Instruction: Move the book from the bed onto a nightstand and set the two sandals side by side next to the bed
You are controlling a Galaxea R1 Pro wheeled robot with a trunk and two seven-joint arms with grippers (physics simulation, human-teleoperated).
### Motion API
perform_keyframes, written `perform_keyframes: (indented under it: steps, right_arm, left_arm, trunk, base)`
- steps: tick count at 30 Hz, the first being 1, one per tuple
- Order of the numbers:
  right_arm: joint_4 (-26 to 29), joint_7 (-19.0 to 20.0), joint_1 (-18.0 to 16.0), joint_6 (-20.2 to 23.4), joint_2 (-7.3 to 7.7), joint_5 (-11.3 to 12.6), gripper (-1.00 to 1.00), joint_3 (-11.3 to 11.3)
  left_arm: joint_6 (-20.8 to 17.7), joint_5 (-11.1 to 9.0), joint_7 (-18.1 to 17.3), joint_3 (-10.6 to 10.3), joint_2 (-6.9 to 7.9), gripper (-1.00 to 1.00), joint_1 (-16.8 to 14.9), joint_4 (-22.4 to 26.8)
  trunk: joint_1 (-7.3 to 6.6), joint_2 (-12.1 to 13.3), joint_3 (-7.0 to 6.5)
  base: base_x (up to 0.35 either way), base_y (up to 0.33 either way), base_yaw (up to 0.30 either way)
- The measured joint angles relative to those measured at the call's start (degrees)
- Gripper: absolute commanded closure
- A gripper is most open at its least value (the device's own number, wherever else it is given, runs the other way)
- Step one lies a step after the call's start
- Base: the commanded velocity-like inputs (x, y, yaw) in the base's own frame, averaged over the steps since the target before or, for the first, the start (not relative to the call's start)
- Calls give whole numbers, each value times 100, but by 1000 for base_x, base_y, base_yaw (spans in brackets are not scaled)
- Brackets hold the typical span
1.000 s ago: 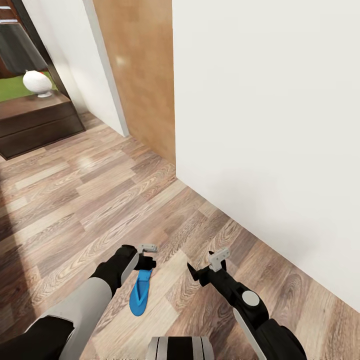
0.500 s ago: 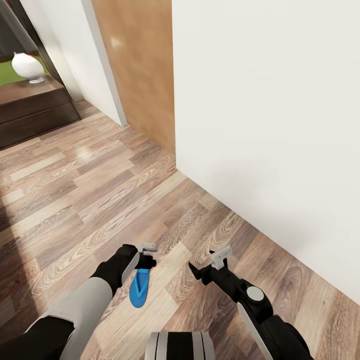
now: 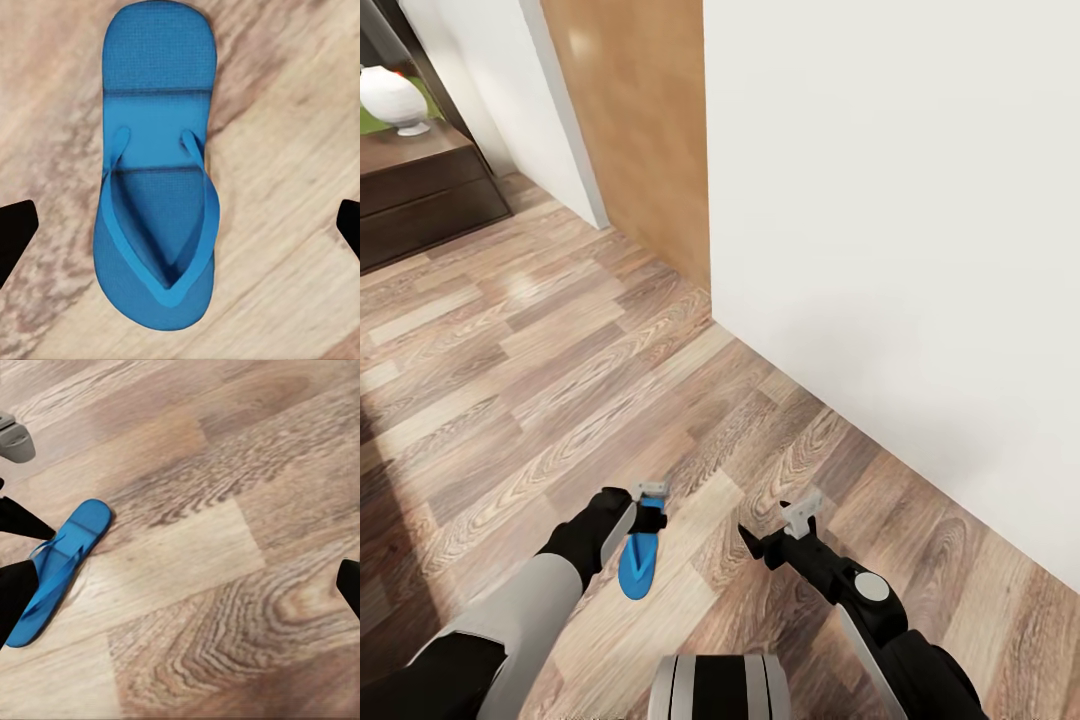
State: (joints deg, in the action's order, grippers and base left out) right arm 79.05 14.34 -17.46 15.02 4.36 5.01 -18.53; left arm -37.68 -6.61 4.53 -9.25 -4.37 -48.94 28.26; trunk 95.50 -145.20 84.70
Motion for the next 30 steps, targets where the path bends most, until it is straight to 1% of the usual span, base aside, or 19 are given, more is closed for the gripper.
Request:
perform_keyframes:
  steps: [19, 27, 28, 30]
  right_arm:
    - [-2, -5, 0, 0, -8, 0, -100, -1]
    - [5, -9, 0, -7, -6, 0, -100, 3]
    - [-27, -41, -9, 25, -31, 29, -100, -12]
    - [-40, -47, -9, 25, -17, 37, -100, -5]
  left_arm:
    - [31, -11, 1, 15, 11, -100, 0, 24]
    - [31, -16, 1, 23, 39, -100, 0, 88]
    - [8, -26, 30, 57, 72, -100, 32, 55]
    - [42, -16, 23, 120, 137, -100, 93, 118]
  trunk:
    - [49, -26, 421]
    - [70, -36, 599]
    - [70, -37, 599]
    - [70, -37, 598]
  base:
    - [0, 0, 0]
    - [0, 0, 0]
    - [0, 0, 0]
    - [0, 0, 0]
